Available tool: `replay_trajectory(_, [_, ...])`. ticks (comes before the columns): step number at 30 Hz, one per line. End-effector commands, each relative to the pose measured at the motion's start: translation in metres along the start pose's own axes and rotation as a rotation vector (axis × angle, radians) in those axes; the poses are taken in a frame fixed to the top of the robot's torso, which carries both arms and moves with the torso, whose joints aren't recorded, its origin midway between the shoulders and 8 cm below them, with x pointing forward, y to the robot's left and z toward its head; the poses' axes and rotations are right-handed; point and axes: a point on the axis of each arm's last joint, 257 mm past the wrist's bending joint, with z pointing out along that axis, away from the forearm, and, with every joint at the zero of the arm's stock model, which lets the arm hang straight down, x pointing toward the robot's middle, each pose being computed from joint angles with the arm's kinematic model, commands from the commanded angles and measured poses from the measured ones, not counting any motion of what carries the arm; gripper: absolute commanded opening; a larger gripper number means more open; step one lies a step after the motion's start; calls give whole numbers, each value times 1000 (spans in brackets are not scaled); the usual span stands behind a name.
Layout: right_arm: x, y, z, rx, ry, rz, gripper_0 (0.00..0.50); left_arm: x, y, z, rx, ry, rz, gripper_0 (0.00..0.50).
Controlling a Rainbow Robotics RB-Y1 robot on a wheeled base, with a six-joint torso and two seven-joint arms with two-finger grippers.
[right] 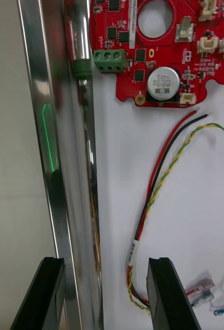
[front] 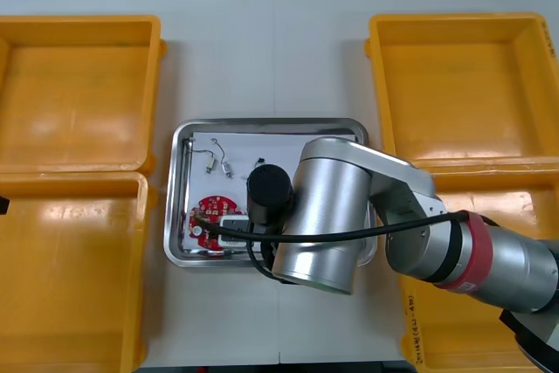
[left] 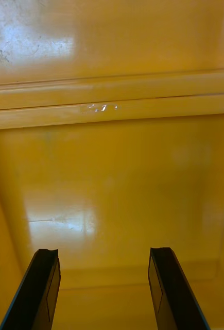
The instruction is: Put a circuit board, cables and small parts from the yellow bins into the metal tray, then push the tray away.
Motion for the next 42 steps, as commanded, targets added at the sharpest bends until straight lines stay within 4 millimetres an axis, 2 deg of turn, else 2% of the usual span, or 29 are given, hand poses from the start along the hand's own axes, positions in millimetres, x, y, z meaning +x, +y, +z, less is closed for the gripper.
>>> replay_trajectory(1, [-30, 1, -2, 15, -37, -110, 456, 0, 14, -14, -48, -12, 53, 500])
replay_trajectory(16, [-41, 19, 8, -3, -28, -180, 457, 0, 14, -14, -48, -12, 53, 500])
replay_trajectory(26, [-47, 19, 19, -10, -22, -177, 456, 0, 14, -14, -48, -12, 53, 500])
replay_trajectory(37, [-42, 18, 24, -3, 0, -189, 456, 0, 14, -14, -48, -12, 53, 500])
replay_trajectory(40, [-41, 17, 25, -1, 3, -188, 366, 0, 14, -14, -48, -12, 53, 500])
replay_trajectory(42, [-41, 16, 25, 1, 5, -187, 257, 0, 14, -14, -48, -12, 53, 500])
